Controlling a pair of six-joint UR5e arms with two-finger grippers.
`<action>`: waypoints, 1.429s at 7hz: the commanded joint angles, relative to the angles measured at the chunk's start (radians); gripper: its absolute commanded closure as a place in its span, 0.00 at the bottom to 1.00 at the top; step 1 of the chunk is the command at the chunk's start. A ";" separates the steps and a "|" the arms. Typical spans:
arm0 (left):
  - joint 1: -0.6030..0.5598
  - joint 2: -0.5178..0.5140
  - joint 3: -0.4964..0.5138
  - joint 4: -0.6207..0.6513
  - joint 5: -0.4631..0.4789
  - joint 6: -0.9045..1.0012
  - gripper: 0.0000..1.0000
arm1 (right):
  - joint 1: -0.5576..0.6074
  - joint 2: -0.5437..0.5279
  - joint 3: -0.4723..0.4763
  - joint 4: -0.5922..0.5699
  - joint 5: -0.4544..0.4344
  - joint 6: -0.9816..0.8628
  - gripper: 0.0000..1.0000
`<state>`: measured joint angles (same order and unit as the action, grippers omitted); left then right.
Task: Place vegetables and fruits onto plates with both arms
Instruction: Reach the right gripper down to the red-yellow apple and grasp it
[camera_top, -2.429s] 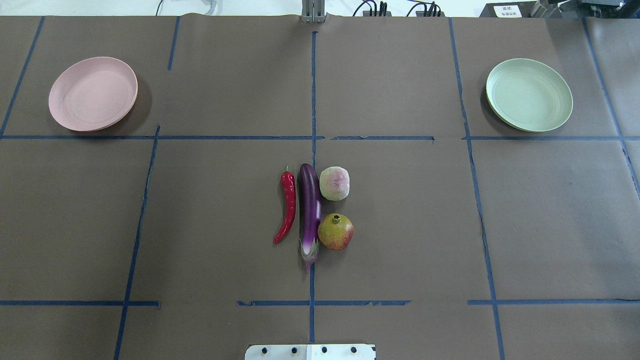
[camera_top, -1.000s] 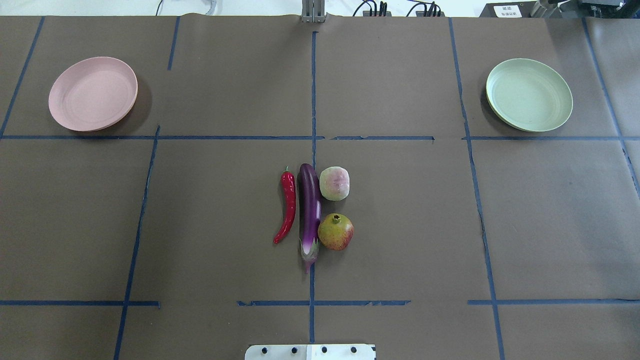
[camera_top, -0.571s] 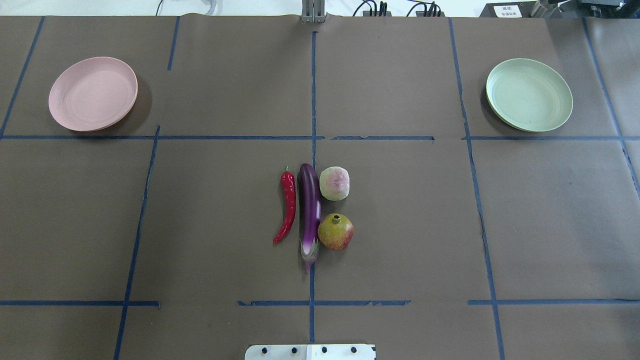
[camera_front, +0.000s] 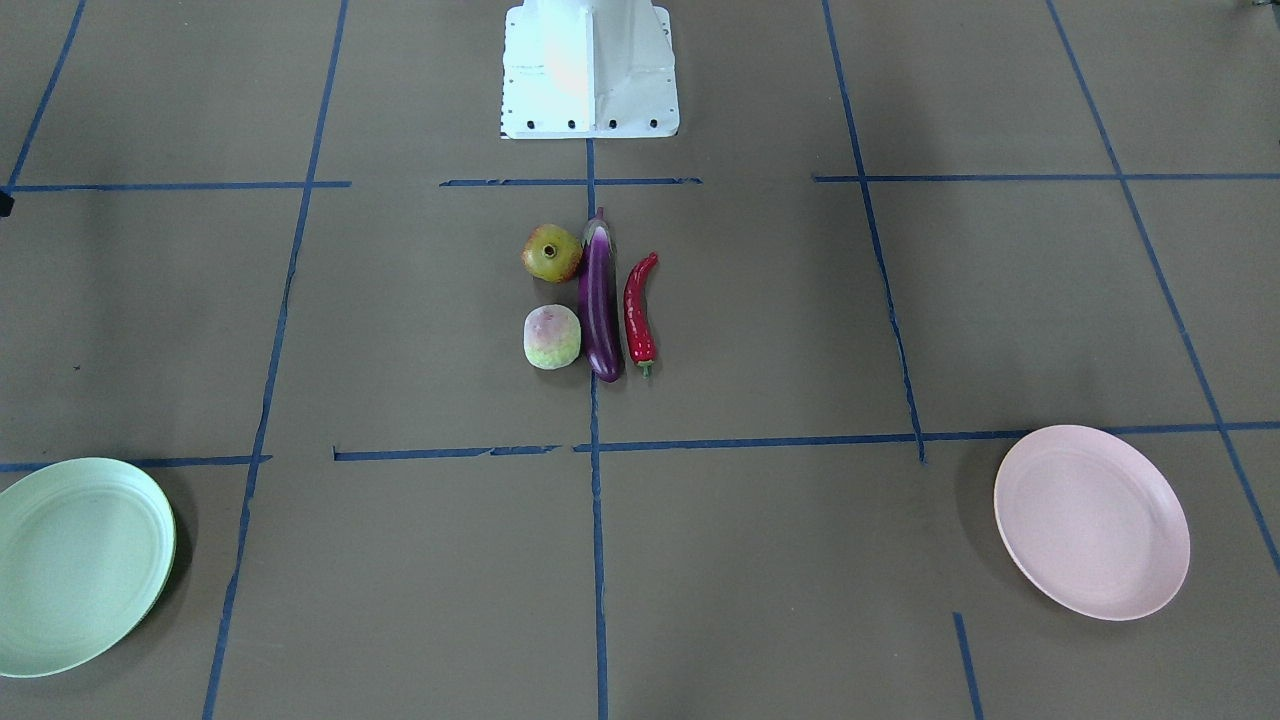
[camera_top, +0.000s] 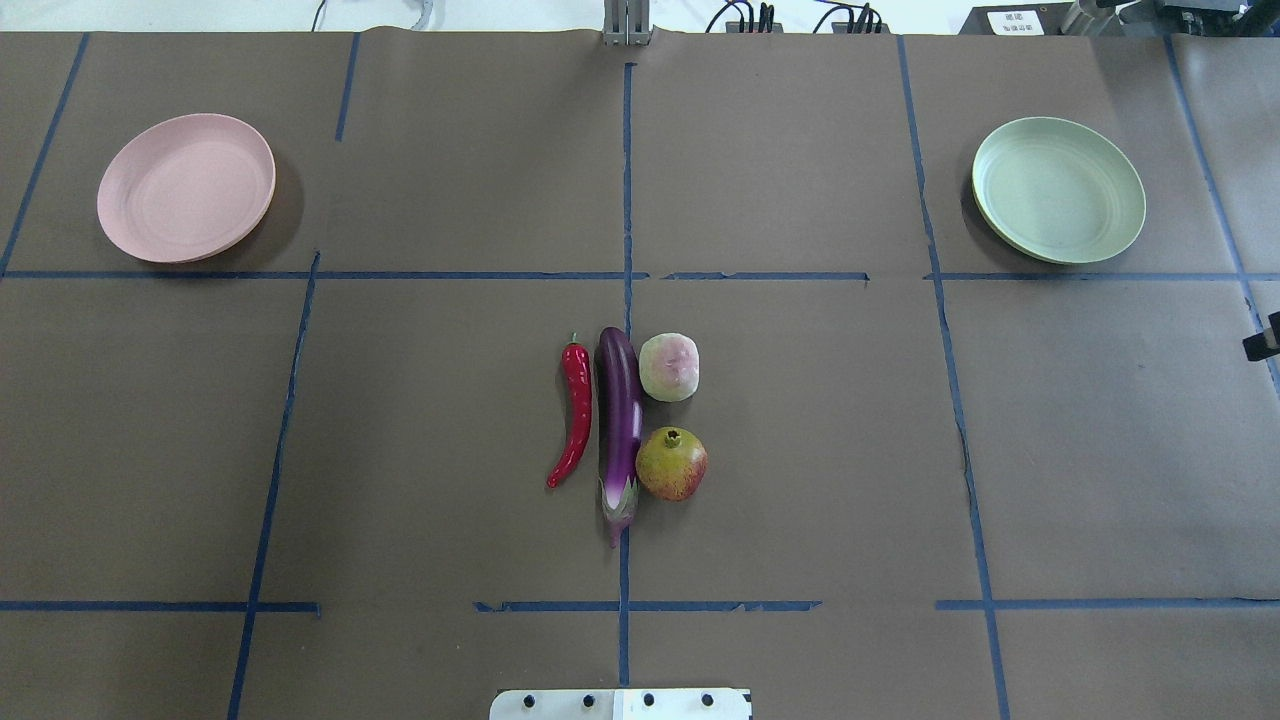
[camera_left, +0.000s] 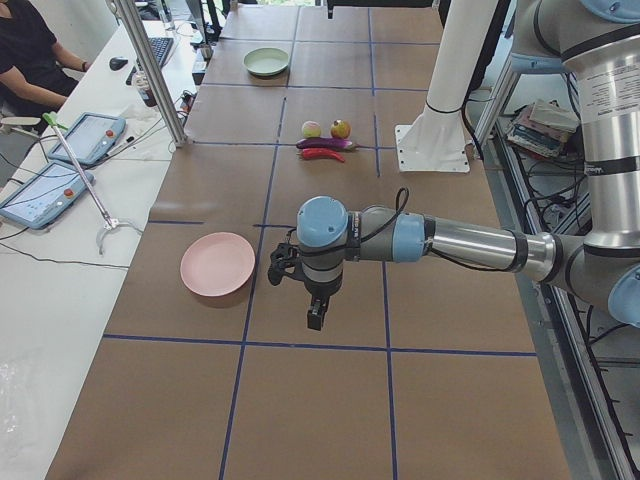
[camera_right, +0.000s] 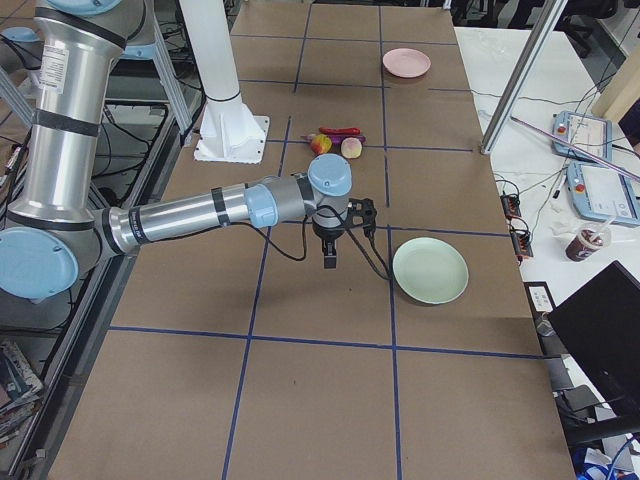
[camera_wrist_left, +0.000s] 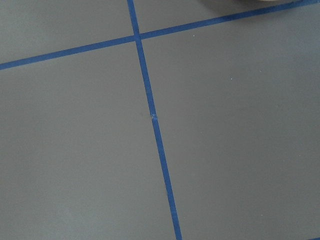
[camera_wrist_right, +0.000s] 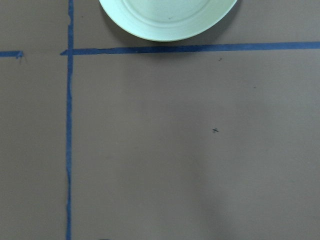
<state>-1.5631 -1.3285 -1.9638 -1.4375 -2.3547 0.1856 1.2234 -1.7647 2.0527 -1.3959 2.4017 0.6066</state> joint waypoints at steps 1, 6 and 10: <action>0.000 0.002 0.000 0.000 0.000 0.002 0.00 | -0.195 0.080 0.076 0.066 -0.077 0.403 0.01; -0.002 0.002 -0.006 -0.001 0.000 0.005 0.00 | -0.764 0.576 0.112 -0.261 -0.518 1.079 0.00; -0.002 0.002 -0.006 -0.001 -0.002 0.005 0.00 | -0.847 0.884 -0.228 -0.330 -0.676 1.110 0.00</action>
<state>-1.5639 -1.3269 -1.9691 -1.4393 -2.3551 0.1907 0.3984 -0.9401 1.9084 -1.7172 1.7492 1.7106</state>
